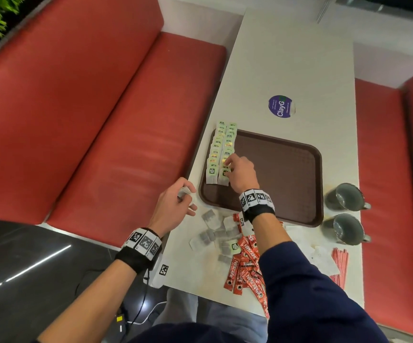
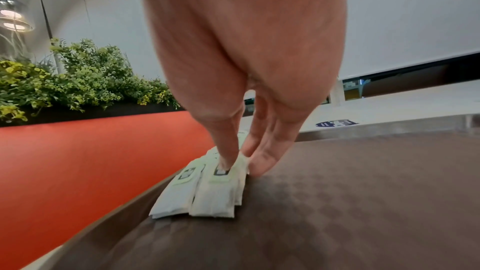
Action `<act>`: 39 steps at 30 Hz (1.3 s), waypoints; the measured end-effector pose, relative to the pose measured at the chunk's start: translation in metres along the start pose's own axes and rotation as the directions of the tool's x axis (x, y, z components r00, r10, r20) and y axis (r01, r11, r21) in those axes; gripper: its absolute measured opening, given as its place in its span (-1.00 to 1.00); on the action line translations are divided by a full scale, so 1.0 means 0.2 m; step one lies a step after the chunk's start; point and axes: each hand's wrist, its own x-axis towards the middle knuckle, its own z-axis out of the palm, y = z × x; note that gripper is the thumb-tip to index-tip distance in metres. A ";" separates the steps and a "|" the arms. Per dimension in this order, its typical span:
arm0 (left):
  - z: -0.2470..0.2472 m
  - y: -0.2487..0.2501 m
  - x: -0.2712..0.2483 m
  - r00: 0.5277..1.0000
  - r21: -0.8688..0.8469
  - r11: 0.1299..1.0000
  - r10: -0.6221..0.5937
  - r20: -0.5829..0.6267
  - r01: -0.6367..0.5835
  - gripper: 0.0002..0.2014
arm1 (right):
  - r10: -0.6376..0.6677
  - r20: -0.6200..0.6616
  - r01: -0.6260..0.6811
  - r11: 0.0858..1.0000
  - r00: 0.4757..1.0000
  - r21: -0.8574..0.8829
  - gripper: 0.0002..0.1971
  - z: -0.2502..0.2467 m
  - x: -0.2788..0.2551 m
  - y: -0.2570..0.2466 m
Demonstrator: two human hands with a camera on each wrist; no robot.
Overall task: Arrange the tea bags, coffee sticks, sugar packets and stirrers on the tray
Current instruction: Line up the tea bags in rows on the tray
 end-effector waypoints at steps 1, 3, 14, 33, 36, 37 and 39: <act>0.01 0.00 0.02 1.000 0.002 1.000 -0.026 -0.001 0.026 -0.85 | 0.020 -0.052 -0.018 0.999 0.998 0.035 -0.73 0.01 -0.01 0.01; 0.02 0.00 0.08 0.997 0.026 0.996 -0.079 -0.018 0.080 -0.93 | 0.071 -0.117 -0.058 0.992 0.991 0.114 -0.77 0.03 -0.04 0.03; 0.20 0.04 0.42 0.985 -0.077 0.982 -0.171 0.033 0.174 -0.73 | 0.210 -0.193 -0.162 0.957 0.958 0.239 -0.69 0.17 -0.13 0.03; 0.29 -0.12 0.55 0.982 0.603 0.776 0.169 0.082 -0.184 -0.54 | 0.234 -0.226 -0.173 0.950 0.946 0.260 -0.83 0.25 -0.16 -0.01; 0.27 -0.11 0.55 0.979 0.546 0.813 0.175 0.100 -0.201 -0.54 | 0.224 -0.234 -0.162 0.953 0.946 0.256 -0.84 0.23 -0.17 -0.02; 0.26 -0.10 0.54 0.980 0.492 0.848 0.170 0.103 -0.199 -0.54 | 0.217 -0.251 -0.151 0.954 0.943 0.257 -0.86 0.21 -0.18 -0.02; 0.24 -0.05 0.51 0.987 0.373 0.915 0.127 0.098 -0.155 -0.53 | 0.190 -0.301 -0.097 0.949 0.935 0.299 -0.91 0.16 -0.20 -0.02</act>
